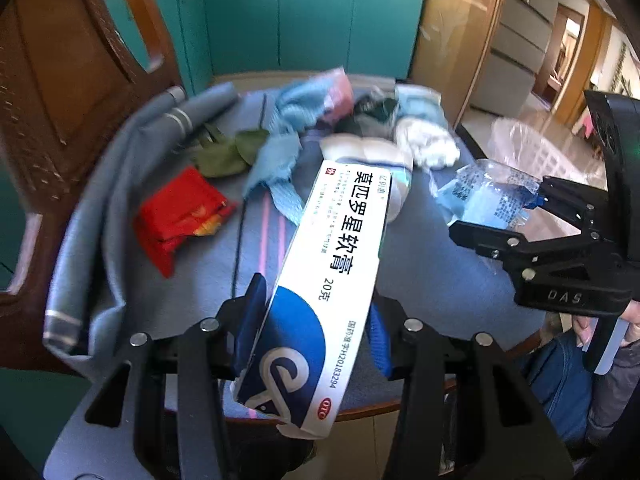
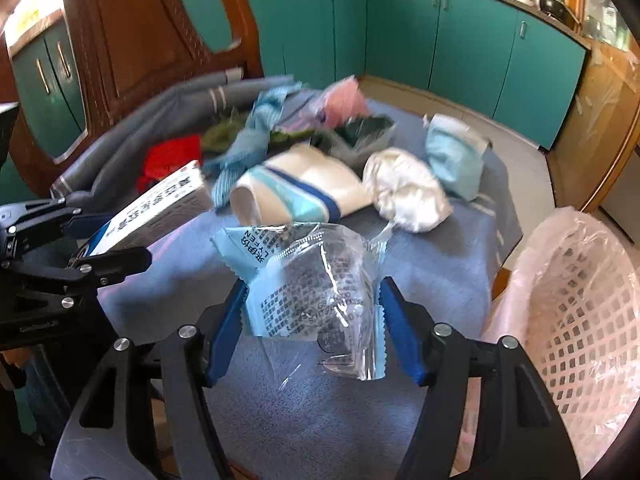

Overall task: Collect trash
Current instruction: 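Lift the clear wrapper and ointment box off the seat with both tools, then move both tools over the mesh basket and open them to drop the items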

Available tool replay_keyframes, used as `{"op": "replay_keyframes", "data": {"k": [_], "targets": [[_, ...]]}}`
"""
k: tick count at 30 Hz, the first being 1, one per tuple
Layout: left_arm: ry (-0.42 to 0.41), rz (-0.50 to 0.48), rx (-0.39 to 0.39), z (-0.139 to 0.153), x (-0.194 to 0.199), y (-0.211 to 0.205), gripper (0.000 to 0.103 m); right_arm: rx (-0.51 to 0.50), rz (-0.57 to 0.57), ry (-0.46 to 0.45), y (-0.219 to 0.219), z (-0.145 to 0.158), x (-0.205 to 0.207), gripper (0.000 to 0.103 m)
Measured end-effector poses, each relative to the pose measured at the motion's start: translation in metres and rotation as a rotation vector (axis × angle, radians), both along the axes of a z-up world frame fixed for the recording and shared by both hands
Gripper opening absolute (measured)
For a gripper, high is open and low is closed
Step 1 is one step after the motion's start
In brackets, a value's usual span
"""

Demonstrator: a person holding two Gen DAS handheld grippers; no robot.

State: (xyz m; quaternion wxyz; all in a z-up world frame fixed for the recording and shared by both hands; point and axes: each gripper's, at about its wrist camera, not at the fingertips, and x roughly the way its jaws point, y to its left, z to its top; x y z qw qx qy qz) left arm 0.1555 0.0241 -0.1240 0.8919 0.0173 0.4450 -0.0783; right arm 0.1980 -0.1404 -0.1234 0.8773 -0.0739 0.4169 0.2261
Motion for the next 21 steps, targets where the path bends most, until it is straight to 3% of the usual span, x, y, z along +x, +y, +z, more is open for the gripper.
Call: {"op": "replay_keyframes", "data": {"k": [3, 7, 13, 21], "targets": [[-0.086, 0.025, 0.037, 0.020, -0.006, -0.008, 0.048, 0.041, -0.042, -0.073, -0.019, 0.022, -0.004, 0.066], [-0.179, -0.030, 0.038, 0.044, -0.008, -0.035, 0.048, 0.084, -0.165, -0.174, -0.066, 0.051, -0.007, 0.066], [-0.193, -0.141, -0.013, 0.050, 0.010, -0.093, 0.048, 0.056, -0.433, -0.204, -0.149, 0.055, -0.005, 0.066], [-0.149, -0.319, -0.081, 0.032, 0.032, -0.185, 0.048, 0.032, -0.594, -0.181, -0.210, 0.046, -0.019, 0.066]]}}
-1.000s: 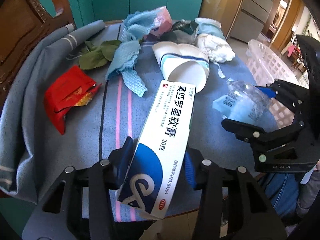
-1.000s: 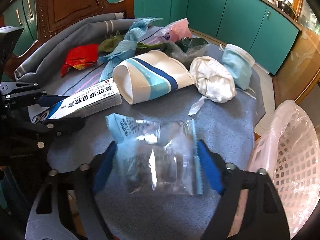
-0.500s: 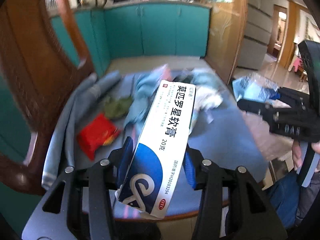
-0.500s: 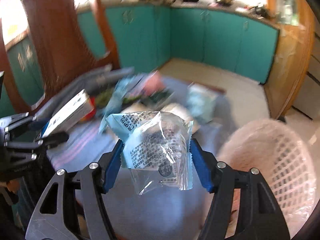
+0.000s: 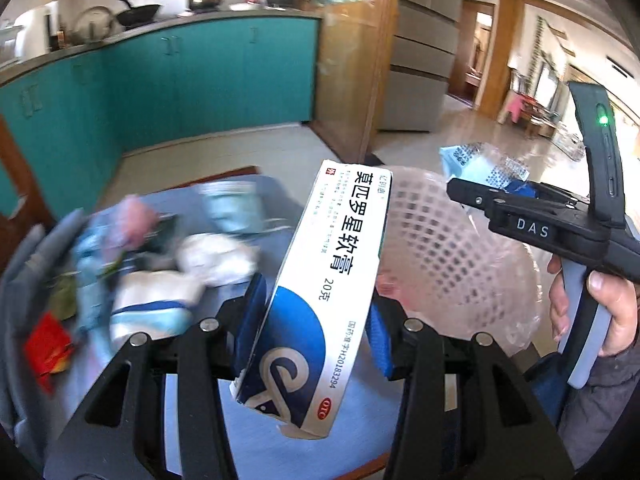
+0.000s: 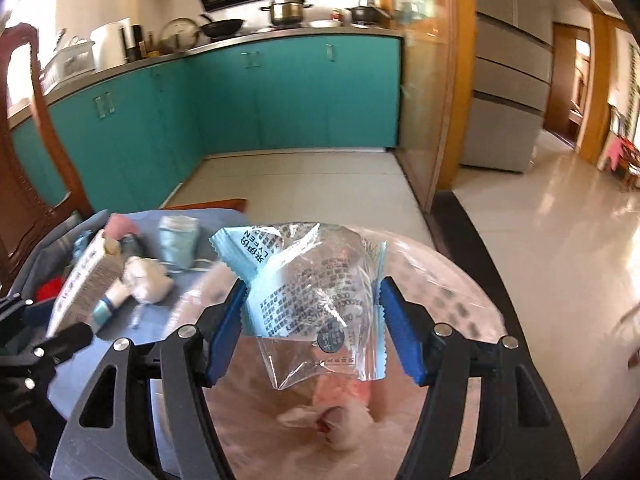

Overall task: Collect trash
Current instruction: 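Move both tools over the mesh basket and open them to drop the items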

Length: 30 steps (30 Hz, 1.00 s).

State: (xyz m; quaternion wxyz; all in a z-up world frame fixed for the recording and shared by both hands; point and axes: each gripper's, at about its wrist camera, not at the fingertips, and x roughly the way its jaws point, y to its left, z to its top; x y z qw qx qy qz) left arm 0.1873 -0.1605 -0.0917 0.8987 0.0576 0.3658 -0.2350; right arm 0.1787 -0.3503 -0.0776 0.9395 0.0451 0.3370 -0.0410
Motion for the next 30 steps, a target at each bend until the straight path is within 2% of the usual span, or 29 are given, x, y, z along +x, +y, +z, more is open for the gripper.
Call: {"op": "replay_keyframes", "data": {"k": [4, 12, 17, 19, 20, 21, 25, 30], "targets": [[0.090, -0.032, -0.046, -0.011, 0.014, -0.033, 0.048, 0.006, -0.056, 0.032, -0.018, -0.010, -0.002, 0.066], [0.069, -0.081, -0.004, -0.021, 0.018, -0.086, 0.048, 0.031, -0.138, 0.095, -0.044, -0.024, -0.005, 0.066], [0.093, -0.086, 0.004, -0.031, 0.024, -0.094, 0.049, 0.057, -0.177, 0.103, -0.054, -0.027, -0.009, 0.066], [0.090, -0.095, 0.004, -0.033, 0.025, -0.096, 0.057, 0.063, -0.181, 0.105, -0.055, -0.027, -0.008, 0.066], [0.086, -0.101, 0.004, -0.033, 0.025, -0.097, 0.071, 0.065, -0.180, 0.106, -0.055, -0.027, -0.008, 0.066], [0.078, -0.100, 0.004, -0.033, 0.025, -0.097, 0.079, 0.064, -0.177, 0.107, -0.054, -0.027, -0.008, 0.066], [0.045, -0.089, 0.027, -0.029, 0.022, -0.090, 0.086, 0.056, -0.156, 0.115, -0.049, -0.027, -0.004, 0.070], [0.020, -0.002, 0.015, -0.018, 0.019, -0.063, 0.089, 0.013, -0.131, 0.134, -0.037, -0.030, 0.000, 0.080]]}}
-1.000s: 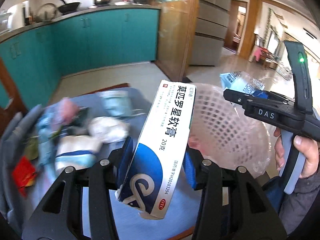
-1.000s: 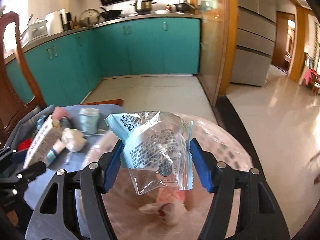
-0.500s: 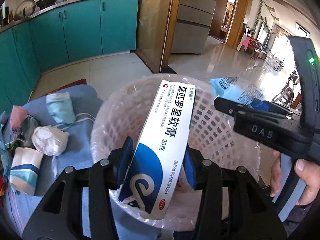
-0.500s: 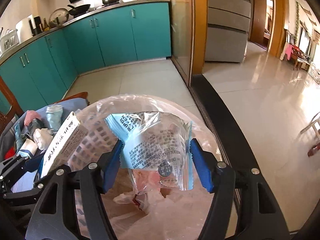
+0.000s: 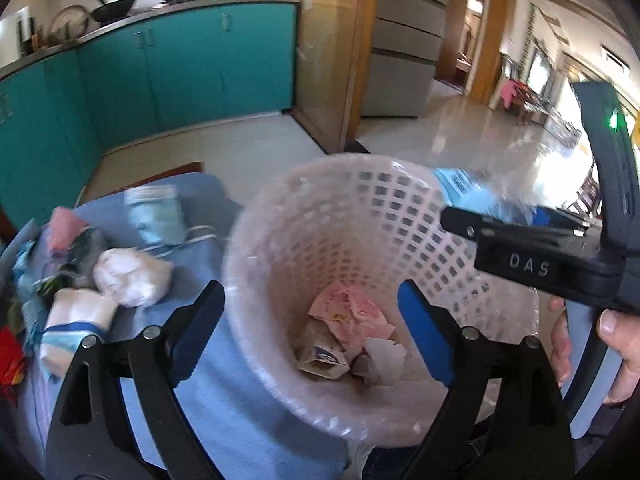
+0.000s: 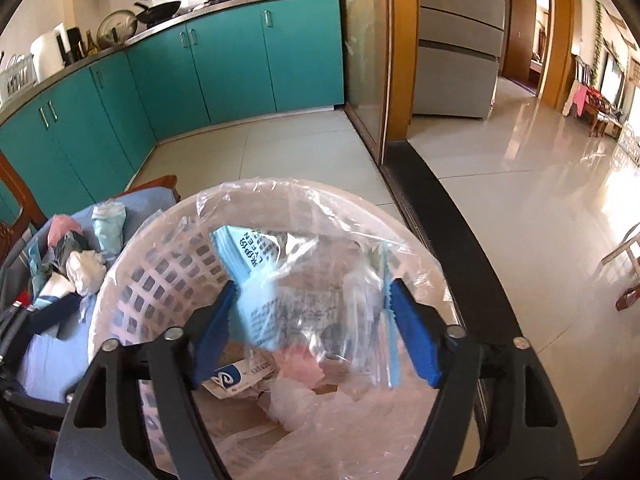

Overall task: Collect trash
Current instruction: 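Move both tools over the mesh basket and open them to drop the items, then return both tools to the seat, bringing the right tool to the white paper cup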

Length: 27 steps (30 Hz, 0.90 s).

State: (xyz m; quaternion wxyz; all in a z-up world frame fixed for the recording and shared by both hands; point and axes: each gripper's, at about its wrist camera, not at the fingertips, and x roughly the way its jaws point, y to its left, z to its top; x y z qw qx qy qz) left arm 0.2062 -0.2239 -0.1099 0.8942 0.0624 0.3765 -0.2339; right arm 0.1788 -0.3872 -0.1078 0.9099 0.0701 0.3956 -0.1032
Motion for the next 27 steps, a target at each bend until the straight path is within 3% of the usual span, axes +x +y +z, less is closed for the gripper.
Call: {"op": "replay_keyframes", "data": {"k": [7, 11, 13, 27], "targets": [[-0.063, 0.178, 0.014, 0.017, -0.012, 0.060, 0.093, -0.061, 0.032, 0.005, 0.021, -0.001, 0.005, 0.084], [-0.064, 0.274, -0.004, 0.020, -0.013, 0.092, 0.093, -0.073, 0.047, -0.002, 0.030, 0.001, 0.008, 0.084], [-0.048, 0.321, -0.026, 0.019, -0.012, 0.108, 0.094, -0.079, 0.057, -0.009, 0.035, 0.002, 0.009, 0.089], [-0.048, 0.513, -0.028, 0.013, -0.019, 0.176, 0.095, -0.019, 0.139, -0.089, 0.058, 0.013, 0.007, 0.090]]}}
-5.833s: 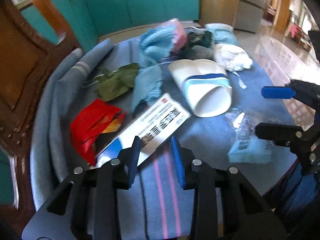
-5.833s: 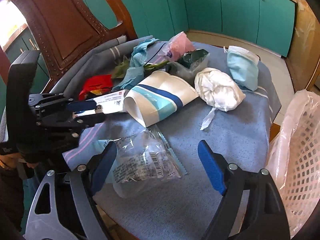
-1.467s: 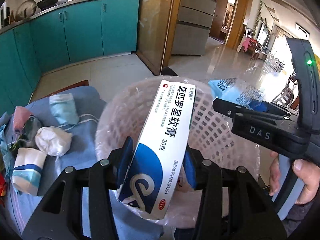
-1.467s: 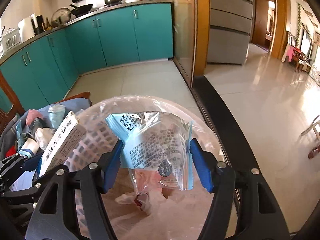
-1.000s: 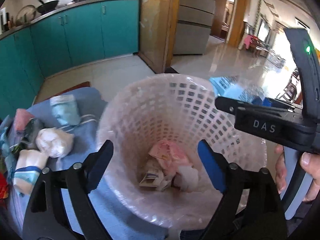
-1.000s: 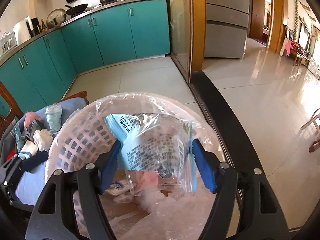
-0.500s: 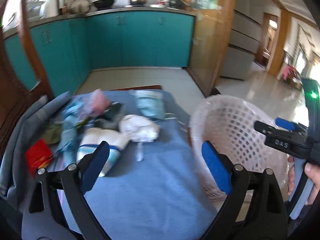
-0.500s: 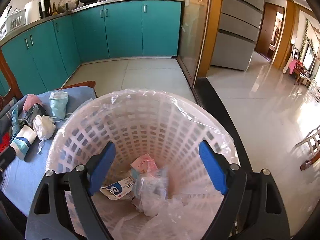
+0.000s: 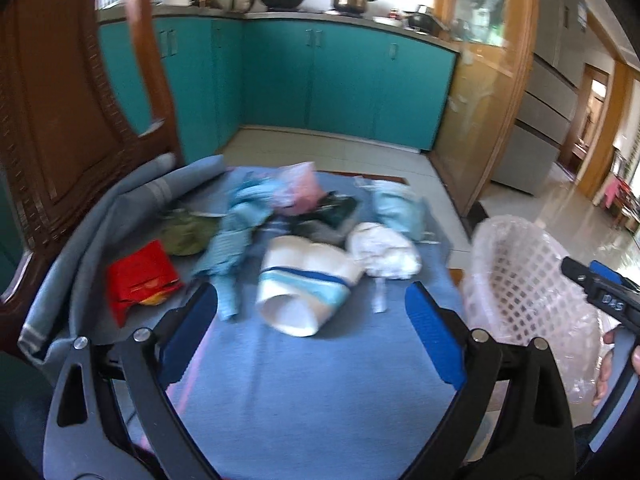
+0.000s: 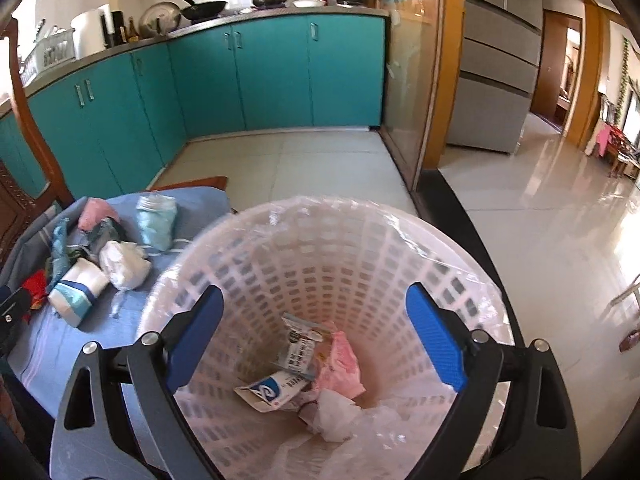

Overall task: Collect trash
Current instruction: 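Return both tools to the seat, bringing the right tool to the white paper cup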

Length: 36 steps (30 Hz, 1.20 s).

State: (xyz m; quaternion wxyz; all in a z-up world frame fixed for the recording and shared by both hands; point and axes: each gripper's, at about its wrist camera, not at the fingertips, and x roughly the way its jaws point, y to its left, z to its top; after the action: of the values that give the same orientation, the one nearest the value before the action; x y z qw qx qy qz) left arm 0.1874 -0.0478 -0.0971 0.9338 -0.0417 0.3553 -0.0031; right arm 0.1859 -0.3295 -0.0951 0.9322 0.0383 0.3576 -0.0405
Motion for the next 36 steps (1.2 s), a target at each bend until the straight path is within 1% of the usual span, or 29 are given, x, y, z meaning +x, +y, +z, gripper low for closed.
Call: {"op": "replay_keyframes", "data": {"k": [3, 4, 6, 7, 8, 10, 13, 15, 16, 19, 21, 23, 26, 27, 28, 29, 30, 31, 34, 36], "targets": [[0.018, 0.047, 0.008, -0.006, -0.003, 0.022, 0.095, 0.020, 0.055, -0.023, 0.018, 0.005, 0.001, 0.091], [0.025, 0.056, 0.014, -0.007, -0.005, 0.029, 0.095, 0.038, 0.089, -0.031, 0.025, 0.007, 0.000, 0.091], [0.035, 0.075, 0.030, -0.008, -0.009, 0.041, 0.095, 0.114, 0.196, -0.040, 0.045, 0.012, 0.003, 0.091], [0.039, 0.086, 0.038, -0.008, -0.011, 0.048, 0.095, 0.160, 0.246, -0.024, 0.056, 0.013, 0.009, 0.091], [0.043, 0.094, 0.044, -0.007, -0.014, 0.055, 0.095, 0.184, 0.273, -0.006, 0.065, 0.014, 0.015, 0.091], [0.049, 0.108, 0.053, -0.005, -0.018, 0.066, 0.095, 0.202, 0.324, 0.046, 0.089, 0.013, 0.032, 0.091], [0.057, 0.125, 0.060, -0.003, -0.024, 0.080, 0.095, 0.158, 0.460, 0.102, 0.142, 0.008, 0.063, 0.091], [0.061, 0.139, 0.072, -0.002, -0.027, 0.087, 0.095, 0.120, 0.506, 0.130, 0.173, 0.001, 0.076, 0.091], [0.063, 0.149, 0.076, -0.002, -0.028, 0.090, 0.095, 0.113, 0.543, 0.160, 0.193, -0.006, 0.084, 0.091], [0.077, 0.156, 0.080, -0.001, -0.031, 0.096, 0.095, 0.092, 0.617, 0.209, 0.232, -0.023, 0.093, 0.091], [0.075, 0.171, 0.099, 0.000, -0.033, 0.099, 0.095, 0.051, 0.638, 0.222, 0.252, -0.034, 0.094, 0.091], [0.076, 0.180, 0.094, 0.001, -0.034, 0.103, 0.096, 0.015, 0.660, 0.230, 0.265, -0.043, 0.093, 0.091], [0.080, 0.191, 0.093, 0.001, -0.033, 0.105, 0.096, -0.017, 0.699, 0.263, 0.272, -0.061, 0.091, 0.091], [0.084, 0.191, 0.098, -0.001, -0.033, 0.104, 0.096, -0.028, 0.707, 0.265, 0.274, -0.064, 0.090, 0.088], [0.087, 0.192, 0.099, -0.002, -0.032, 0.104, 0.096, -0.055, 0.706, 0.252, 0.274, -0.066, 0.086, 0.078], [0.089, 0.191, 0.097, -0.003, -0.031, 0.104, 0.096, -0.074, 0.701, 0.240, 0.273, -0.065, 0.083, 0.072], [0.093, 0.189, 0.091, -0.004, -0.031, 0.103, 0.096, -0.066, 0.715, 0.238, 0.271, -0.063, 0.081, 0.061], [0.095, 0.187, 0.088, -0.005, -0.030, 0.102, 0.096, -0.056, 0.725, 0.238, 0.270, -0.061, 0.079, 0.053], [0.106, 0.171, 0.084, -0.009, -0.028, 0.096, 0.096, -0.075, 0.761, 0.236, 0.267, -0.058, 0.068, 0.045], [0.109, 0.159, 0.087, -0.011, -0.028, 0.091, 0.096, -0.072, 0.793, 0.251, 0.264, -0.056, 0.062, 0.045]]}}
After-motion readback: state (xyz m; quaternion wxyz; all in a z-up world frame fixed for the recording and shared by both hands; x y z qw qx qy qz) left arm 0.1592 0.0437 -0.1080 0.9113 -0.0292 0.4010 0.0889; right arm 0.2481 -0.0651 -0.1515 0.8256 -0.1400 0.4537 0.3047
